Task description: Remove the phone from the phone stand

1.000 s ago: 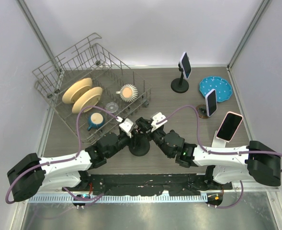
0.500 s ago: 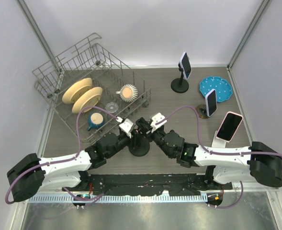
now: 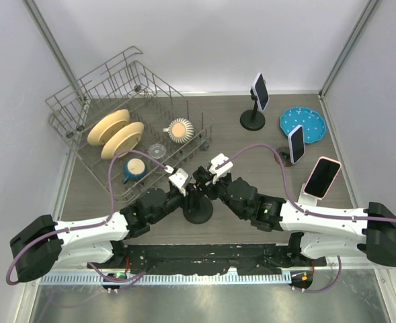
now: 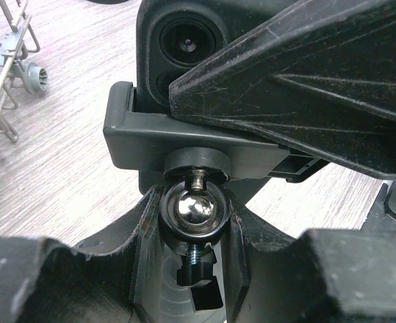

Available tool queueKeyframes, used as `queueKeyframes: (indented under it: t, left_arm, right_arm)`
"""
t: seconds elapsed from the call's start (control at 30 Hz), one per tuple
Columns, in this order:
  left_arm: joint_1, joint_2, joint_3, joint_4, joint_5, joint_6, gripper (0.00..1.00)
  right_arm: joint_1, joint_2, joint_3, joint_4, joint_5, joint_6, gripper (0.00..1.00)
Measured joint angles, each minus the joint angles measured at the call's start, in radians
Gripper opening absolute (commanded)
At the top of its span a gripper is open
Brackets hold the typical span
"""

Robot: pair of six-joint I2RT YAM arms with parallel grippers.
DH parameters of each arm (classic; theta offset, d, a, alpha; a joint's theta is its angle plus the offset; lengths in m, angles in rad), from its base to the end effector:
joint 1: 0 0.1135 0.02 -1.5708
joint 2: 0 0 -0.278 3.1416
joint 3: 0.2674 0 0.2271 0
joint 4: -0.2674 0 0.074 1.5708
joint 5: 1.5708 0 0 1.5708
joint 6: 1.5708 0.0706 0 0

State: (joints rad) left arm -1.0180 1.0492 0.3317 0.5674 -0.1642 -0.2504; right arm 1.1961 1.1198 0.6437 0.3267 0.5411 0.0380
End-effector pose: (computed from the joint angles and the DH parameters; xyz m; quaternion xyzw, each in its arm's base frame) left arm 0.1295 -0.1880 0.2343 0.2333 0.7206 -0.3350 0.5604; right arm 0.1268 0.2231 0.2966 -0.2537 0.7067 0.1985 0.6299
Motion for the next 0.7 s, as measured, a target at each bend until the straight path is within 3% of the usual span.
queueKeyframes:
  t: [0.3,0.7]
  left_arm:
    - [-0.029,0.001,0.016,-0.034,-0.033,-0.063,0.00]
    - [-0.018,-0.035,0.027,-0.098,0.010,-0.151,0.00]
  right_arm:
    - [0.023,-0.016,0.084,-0.224,0.031,0.084,0.01]
    - [0.089,-0.048,0.105,-0.357,0.143,0.251,0.01]
